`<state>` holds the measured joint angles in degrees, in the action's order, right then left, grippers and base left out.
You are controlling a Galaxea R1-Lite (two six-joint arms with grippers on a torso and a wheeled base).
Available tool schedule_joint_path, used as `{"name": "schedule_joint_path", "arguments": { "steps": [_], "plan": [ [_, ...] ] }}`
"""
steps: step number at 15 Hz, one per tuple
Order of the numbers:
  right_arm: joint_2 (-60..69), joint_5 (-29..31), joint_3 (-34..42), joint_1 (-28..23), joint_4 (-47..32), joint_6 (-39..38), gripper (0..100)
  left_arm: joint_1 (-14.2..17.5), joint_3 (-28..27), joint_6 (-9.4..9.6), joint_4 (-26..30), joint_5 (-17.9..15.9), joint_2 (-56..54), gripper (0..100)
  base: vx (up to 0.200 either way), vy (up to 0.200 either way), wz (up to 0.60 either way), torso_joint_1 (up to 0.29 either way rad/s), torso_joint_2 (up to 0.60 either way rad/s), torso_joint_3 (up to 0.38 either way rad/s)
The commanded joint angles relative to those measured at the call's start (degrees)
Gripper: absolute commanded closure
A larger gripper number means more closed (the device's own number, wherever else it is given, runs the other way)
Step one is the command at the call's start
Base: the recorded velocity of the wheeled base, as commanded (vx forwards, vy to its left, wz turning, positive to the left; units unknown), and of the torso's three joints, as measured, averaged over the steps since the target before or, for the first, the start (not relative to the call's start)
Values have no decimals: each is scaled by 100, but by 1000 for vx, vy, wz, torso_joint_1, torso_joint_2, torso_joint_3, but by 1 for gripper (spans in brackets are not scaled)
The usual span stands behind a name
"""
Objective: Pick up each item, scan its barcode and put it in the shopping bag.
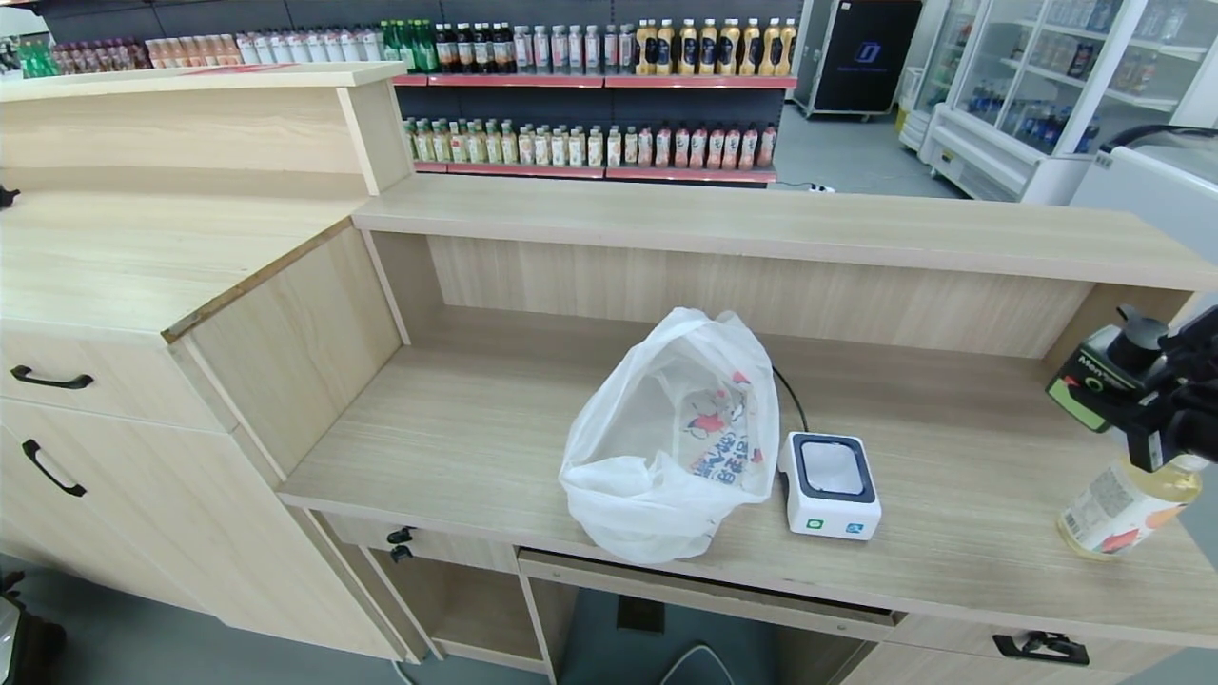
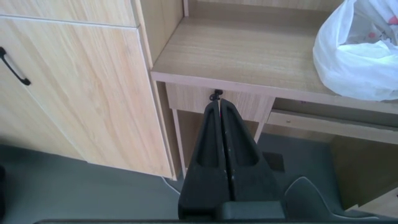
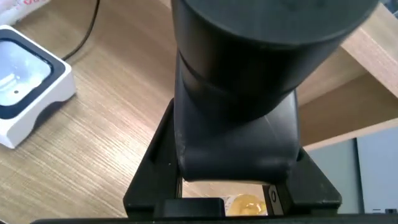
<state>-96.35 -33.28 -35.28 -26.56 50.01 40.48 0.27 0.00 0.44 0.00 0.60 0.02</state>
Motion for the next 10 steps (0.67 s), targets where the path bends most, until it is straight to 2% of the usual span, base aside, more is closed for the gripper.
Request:
{"name": "schedule_joint_path", "arguments": {
  "steps": [1, 6, 7, 8, 9, 10],
  "plan": [
    [73, 15, 12, 143, 53, -76, 100, -9, 0, 0, 0, 2, -2, 100, 0, 0, 600, 2, 2, 12],
    [152, 858, -84, 1215, 660, -946, 100, 0, 0, 0, 0, 2, -2, 100, 0, 0, 600, 3, 0, 4],
    [178, 867, -76, 1250, 651, -955, 100, 0, 0, 0, 0, 2, -2, 100, 0, 0, 600, -2, 2, 2],
    [205, 691, 12, 1373, 607, -1333, 100, 0, 0, 0, 0, 2, -2, 100, 0, 0, 600, -7, 2, 7],
    [134, 533, 91, 1505, 563, -1684, 100, 0, 0, 0, 0, 2, -2, 100, 0, 0, 0, 0, 0, 0],
    [-15, 507, 91, 1540, 466, -1702, 100, 0, 0, 0, 0, 2, -2, 100, 0, 0, 0, 0, 0, 0]
  ]
}}
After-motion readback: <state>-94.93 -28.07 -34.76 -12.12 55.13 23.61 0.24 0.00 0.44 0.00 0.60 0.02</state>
